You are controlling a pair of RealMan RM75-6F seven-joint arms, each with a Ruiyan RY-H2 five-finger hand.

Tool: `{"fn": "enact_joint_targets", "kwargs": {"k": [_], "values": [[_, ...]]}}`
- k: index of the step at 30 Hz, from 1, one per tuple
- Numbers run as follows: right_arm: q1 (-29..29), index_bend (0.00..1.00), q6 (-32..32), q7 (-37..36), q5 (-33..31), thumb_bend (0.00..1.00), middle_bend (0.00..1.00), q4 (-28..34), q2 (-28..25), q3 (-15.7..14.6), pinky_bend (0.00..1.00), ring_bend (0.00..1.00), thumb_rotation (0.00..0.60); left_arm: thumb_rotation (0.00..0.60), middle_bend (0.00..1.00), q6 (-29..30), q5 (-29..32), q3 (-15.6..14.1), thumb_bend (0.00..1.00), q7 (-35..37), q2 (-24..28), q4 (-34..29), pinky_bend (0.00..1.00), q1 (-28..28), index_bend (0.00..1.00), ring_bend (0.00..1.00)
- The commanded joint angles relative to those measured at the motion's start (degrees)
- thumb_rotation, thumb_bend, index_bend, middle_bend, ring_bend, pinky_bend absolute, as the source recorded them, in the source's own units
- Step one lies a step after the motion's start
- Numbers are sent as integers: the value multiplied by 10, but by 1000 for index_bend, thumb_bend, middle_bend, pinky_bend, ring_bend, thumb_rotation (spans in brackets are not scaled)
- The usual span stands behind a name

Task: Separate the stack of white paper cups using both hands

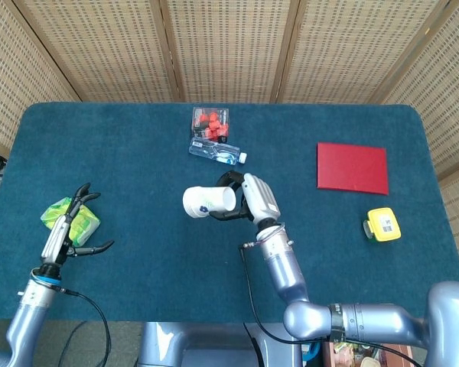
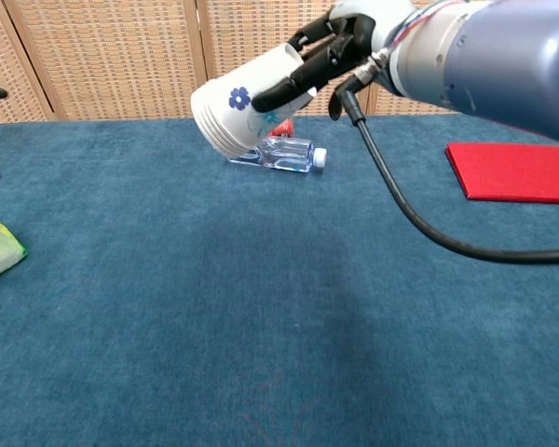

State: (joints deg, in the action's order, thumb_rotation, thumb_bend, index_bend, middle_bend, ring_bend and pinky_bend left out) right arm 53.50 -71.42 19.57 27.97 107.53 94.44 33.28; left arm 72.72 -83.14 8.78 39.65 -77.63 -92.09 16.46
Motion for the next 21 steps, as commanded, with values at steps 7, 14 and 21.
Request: {"fn": "enact_joint_targets", "kwargs": {"k": [7, 14, 21], "values": [[23, 779, -6, 13, -14, 165, 642, -3, -3, 17, 731, 500, 600, 600, 0, -21, 3, 8, 142, 38, -48, 37, 0, 30, 226, 0], [27, 779, -5, 11, -23, 165, 642, -5, -8, 18, 731, 500, 600, 600, 0, -19, 14, 27, 141, 82, -92, 42, 0, 46, 297, 0], [25, 779, -3, 6, -24, 165, 642, -3, -16, 13, 731, 500, 600, 600, 0, -4, 21, 43, 141, 124, -150, 71, 0, 57, 406, 0]]}}
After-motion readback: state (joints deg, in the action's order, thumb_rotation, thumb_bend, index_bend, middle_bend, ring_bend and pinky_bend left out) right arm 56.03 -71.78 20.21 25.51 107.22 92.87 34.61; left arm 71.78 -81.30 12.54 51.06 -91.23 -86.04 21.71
